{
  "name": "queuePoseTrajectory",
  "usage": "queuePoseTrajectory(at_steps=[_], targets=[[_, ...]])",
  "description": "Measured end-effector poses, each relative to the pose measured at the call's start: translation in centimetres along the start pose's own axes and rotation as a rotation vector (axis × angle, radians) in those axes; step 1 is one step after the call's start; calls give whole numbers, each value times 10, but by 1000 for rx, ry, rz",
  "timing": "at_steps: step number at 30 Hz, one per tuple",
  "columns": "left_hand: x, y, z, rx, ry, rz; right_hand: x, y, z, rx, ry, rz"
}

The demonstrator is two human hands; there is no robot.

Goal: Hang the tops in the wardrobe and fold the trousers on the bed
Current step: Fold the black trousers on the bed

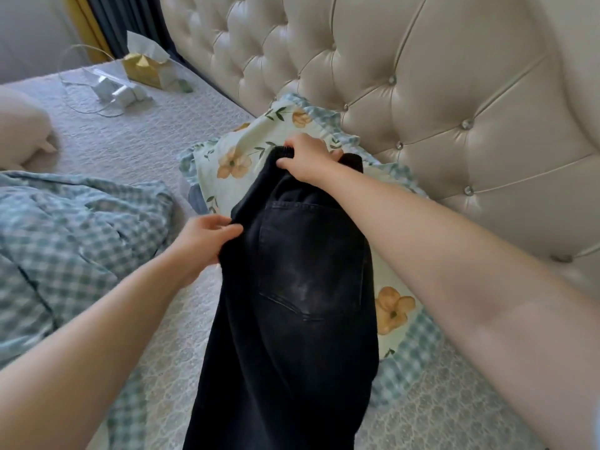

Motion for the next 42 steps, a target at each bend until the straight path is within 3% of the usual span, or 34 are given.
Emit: queuePoseTrajectory(at_steps=[3, 6, 11, 12, 15, 17, 20, 24, 28, 31, 36, 40, 42], targets=[[15, -46, 1, -83, -45, -176, 29, 10, -5, 53, -9, -34], [24, -95, 17, -108, 23, -236, 47, 17, -10, 55, 35, -34], [39, -136, 49, -289, -122, 133, 53, 19, -15, 37, 87, -9], [34, -137, 50, -282, -80, 198, 52, 20, -15, 34, 97, -13], [4, -137, 45, -180, 246, 286, 48, 22, -12, 33, 139, -15], [-6, -135, 44, -120, 277, 278, 47, 18, -7, 11, 168, 9], [1, -141, 42, -143, 136, 176, 44, 5, 10, -132, 284, 135], [10, -167, 54, -163, 127, 65, 42, -6, 61, -394, 487, 249], [33, -204, 88, -250, 111, -82, 58, 16, 136, -525, 417, 157], [62, -233, 131, -345, 56, -36, 80, 44, 195, -460, 395, 29], [99, -279, 194, -407, 16, 59, 127, 99, 290, -307, 519, -55], [100, -290, 223, -406, 29, 299, 171, 147, 363, 127, 515, -296], [91, -288, 234, -427, -5, 456, 200, 168, 399, 363, 344, -402]])
Point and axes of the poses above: each hand's wrist, its own z-axis away from the middle knuckle, its own x-axis out of the palm, y = z × x, the point moved 2 cm from there along -z, towards the middle knuckle, and after that the axes turned 4 degrees about x, right-handed, at the moved point
